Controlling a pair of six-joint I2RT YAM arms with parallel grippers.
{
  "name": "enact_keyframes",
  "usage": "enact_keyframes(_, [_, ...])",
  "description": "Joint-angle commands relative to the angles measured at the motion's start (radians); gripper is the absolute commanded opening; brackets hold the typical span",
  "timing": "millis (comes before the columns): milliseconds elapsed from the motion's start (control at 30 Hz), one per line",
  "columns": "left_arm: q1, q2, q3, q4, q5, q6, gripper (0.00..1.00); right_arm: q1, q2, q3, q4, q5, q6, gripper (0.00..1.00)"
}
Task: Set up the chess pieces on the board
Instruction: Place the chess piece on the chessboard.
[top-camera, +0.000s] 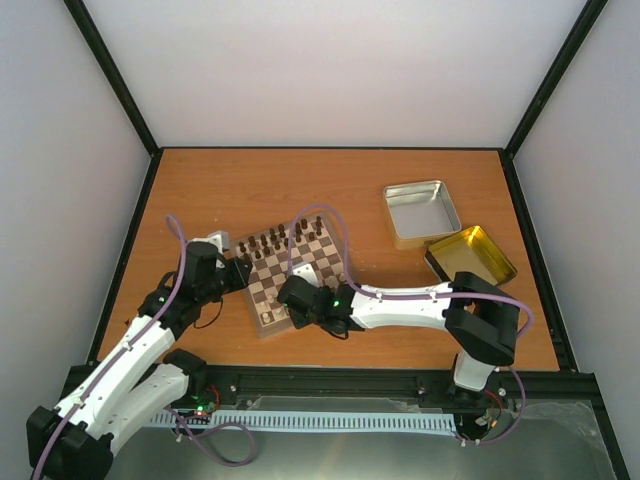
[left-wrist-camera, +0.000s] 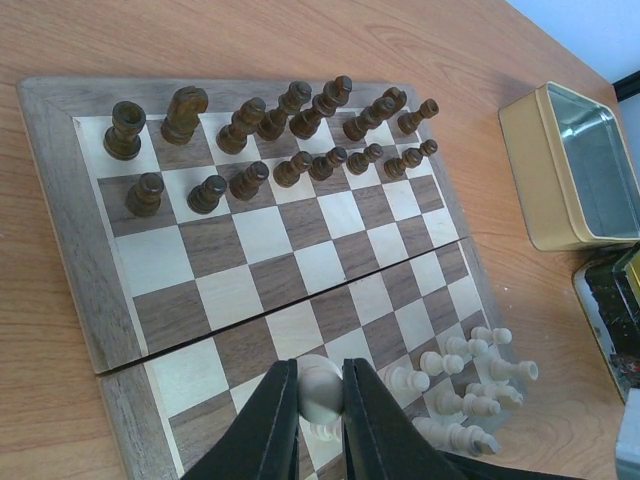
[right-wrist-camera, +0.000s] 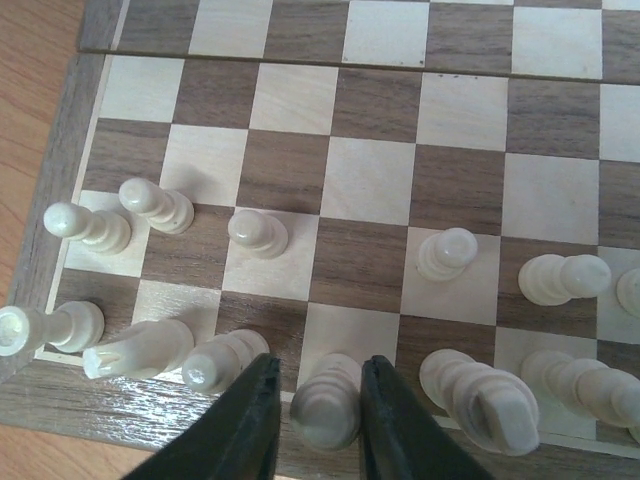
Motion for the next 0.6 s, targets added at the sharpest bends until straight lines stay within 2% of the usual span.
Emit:
enact_keyframes(0, [0.007,0.006,0.042,0.008,0.01,0.03,0.09,0.011,0.013,0.005,-0.003,0.022,0.014,0.28])
enact_keyframes(100, [0.007,0.015,0.052,0.007,0.026,0.044,0.09,0.01,-0.006,0.012,-0.015,0.031,0.024,0.37])
enact_keyframes(367, [0.005,0.128,0.124,-0.015,0.141,0.152,0.1,0.008,-0.137,0.026,-0.033,0.086,0.043,0.47])
enact_keyframes(567, [-0.041,0.267,0.189,-0.05,0.179,0.217,0.1,-0.016,-0.282,-0.057,-0.095,0.293,0.22,0.52])
